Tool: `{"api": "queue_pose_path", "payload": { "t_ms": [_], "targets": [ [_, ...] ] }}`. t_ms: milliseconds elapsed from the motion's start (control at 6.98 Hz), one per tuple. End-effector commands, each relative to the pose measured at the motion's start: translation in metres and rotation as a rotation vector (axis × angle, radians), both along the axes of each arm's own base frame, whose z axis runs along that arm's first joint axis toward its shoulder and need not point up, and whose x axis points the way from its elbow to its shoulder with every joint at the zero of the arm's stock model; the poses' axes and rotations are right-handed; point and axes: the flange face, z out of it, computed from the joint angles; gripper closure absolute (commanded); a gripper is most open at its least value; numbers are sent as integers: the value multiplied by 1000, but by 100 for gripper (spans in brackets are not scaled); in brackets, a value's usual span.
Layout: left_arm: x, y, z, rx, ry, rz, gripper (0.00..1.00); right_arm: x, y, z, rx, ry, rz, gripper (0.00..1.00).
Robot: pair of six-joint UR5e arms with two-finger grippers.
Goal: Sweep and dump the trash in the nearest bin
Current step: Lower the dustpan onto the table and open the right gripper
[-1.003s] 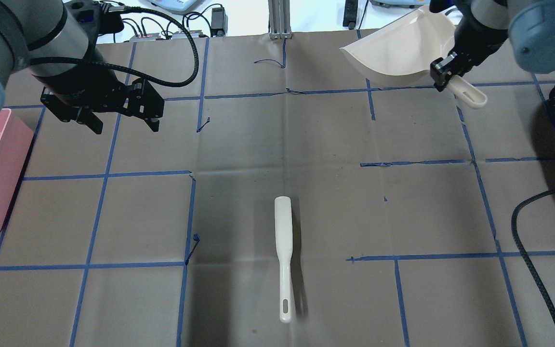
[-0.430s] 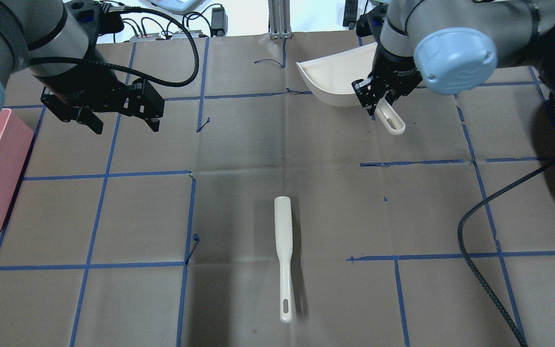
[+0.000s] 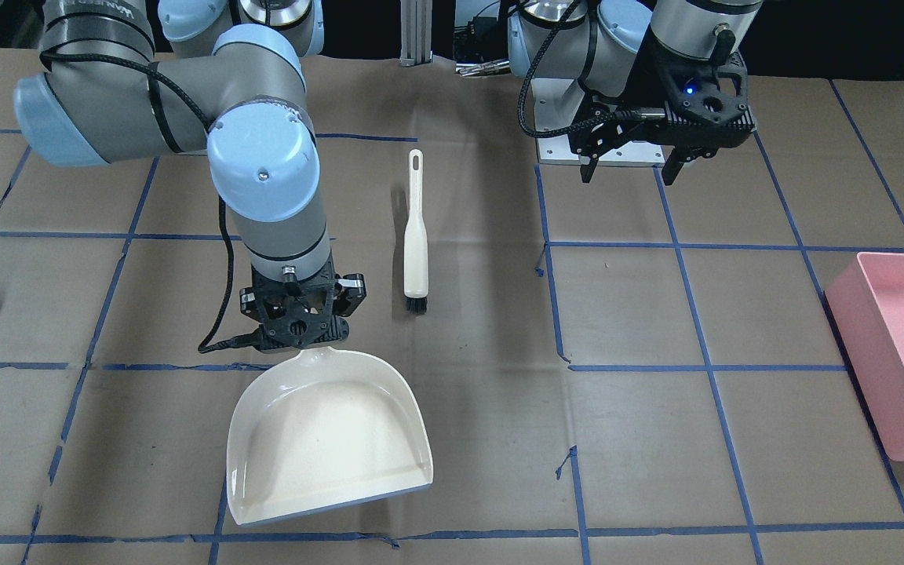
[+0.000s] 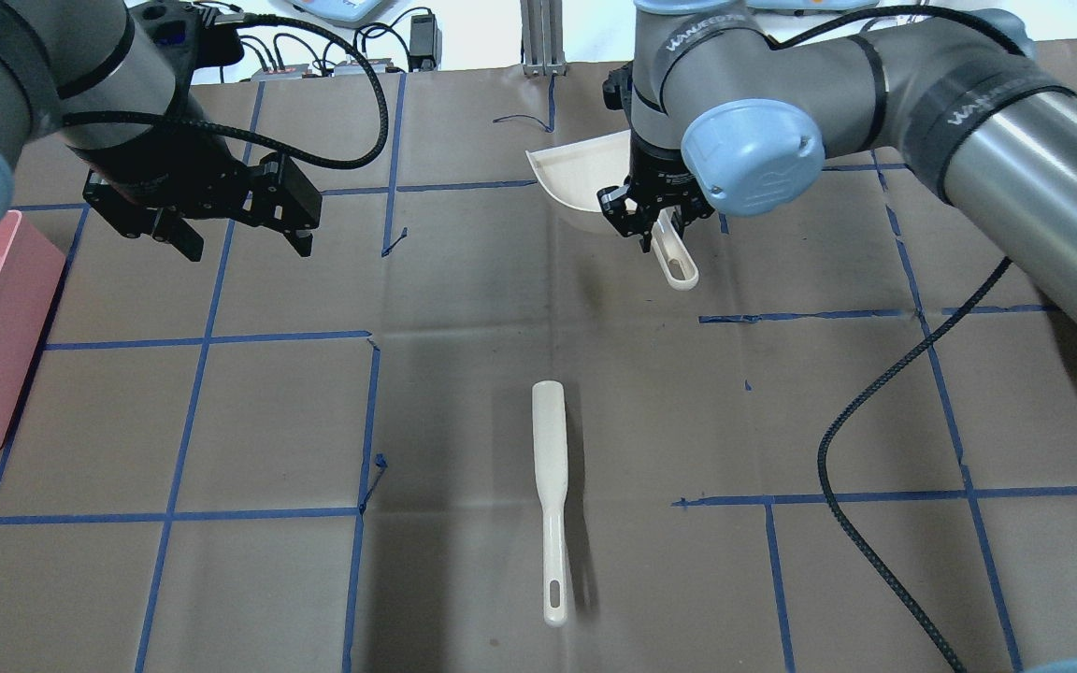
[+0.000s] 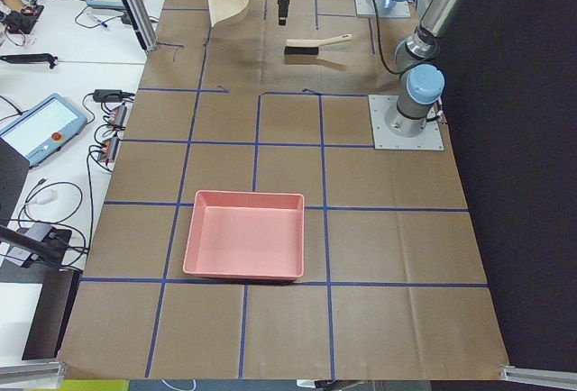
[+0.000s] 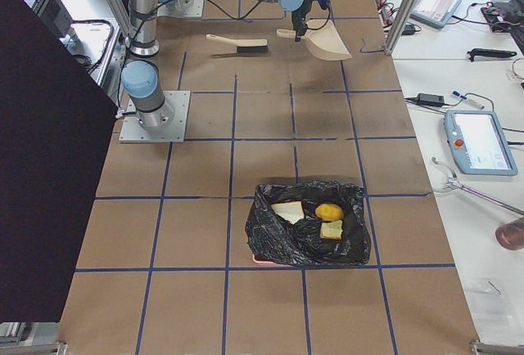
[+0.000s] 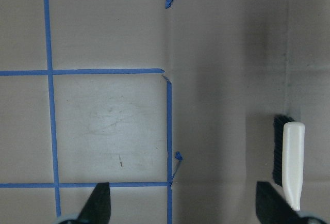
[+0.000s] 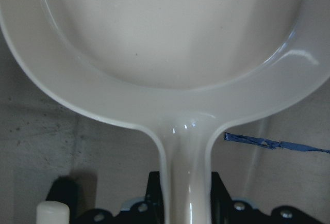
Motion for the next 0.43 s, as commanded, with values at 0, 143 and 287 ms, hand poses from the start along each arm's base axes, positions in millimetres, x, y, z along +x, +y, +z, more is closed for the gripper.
{"api": "queue_pose_path", "payload": {
  "t_ms": [0, 143, 287],
  "targets": [
    [0, 0, -1, 4, -5, -7, 0, 64, -15, -28, 11, -4, -81, 87],
    [0, 1, -1, 9, -5, -7, 0, 88, -21, -45, 15, 1, -116, 88],
    [0, 1, -3, 15, -5, -4, 0, 104, -23, -66, 12, 0, -112, 88]
  ]
}}
